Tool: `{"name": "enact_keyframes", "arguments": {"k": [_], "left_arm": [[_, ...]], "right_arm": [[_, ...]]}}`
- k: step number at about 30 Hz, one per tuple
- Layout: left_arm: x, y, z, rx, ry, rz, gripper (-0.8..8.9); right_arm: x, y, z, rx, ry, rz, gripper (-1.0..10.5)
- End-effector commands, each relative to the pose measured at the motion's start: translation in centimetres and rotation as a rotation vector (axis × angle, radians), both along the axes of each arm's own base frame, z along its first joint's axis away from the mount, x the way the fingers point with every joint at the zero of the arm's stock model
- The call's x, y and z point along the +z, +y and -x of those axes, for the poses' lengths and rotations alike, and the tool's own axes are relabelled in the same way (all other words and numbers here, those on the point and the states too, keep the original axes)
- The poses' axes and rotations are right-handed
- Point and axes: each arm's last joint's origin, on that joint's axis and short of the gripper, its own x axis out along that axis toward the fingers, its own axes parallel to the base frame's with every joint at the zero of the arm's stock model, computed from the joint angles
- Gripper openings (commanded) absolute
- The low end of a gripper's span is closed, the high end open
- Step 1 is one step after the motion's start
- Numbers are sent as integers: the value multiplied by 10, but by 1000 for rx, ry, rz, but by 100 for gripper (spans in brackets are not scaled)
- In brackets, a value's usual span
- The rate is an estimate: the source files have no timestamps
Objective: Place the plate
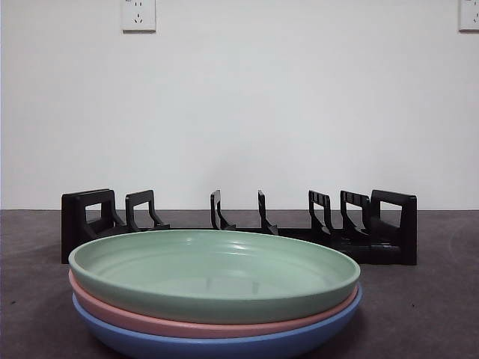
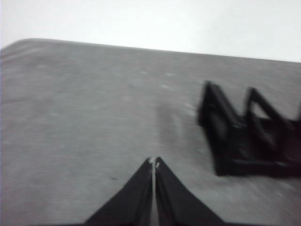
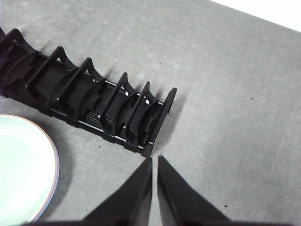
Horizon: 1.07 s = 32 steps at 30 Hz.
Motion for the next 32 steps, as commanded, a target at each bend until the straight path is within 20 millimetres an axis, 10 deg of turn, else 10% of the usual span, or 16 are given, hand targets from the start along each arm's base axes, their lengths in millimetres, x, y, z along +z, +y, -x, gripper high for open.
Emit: {"name": "enact_keyframes", "arguments": {"k": [1, 21, 25, 32], "left_arm": [[-5, 2, -1, 31, -2, 55, 7], [-4, 3, -1, 35, -5, 71, 7], [-4, 3, -1, 35, -6, 71, 7], [-4, 3, -1, 35, -6, 71, 7]], "right_arm": [[3, 1, -2, 0, -11, -12, 16], [6, -2, -4, -1, -101, 4, 16], [-33, -22, 2, -115, -280, -53, 16], [-162, -44, 34, -262, -472, -140, 16]]}}
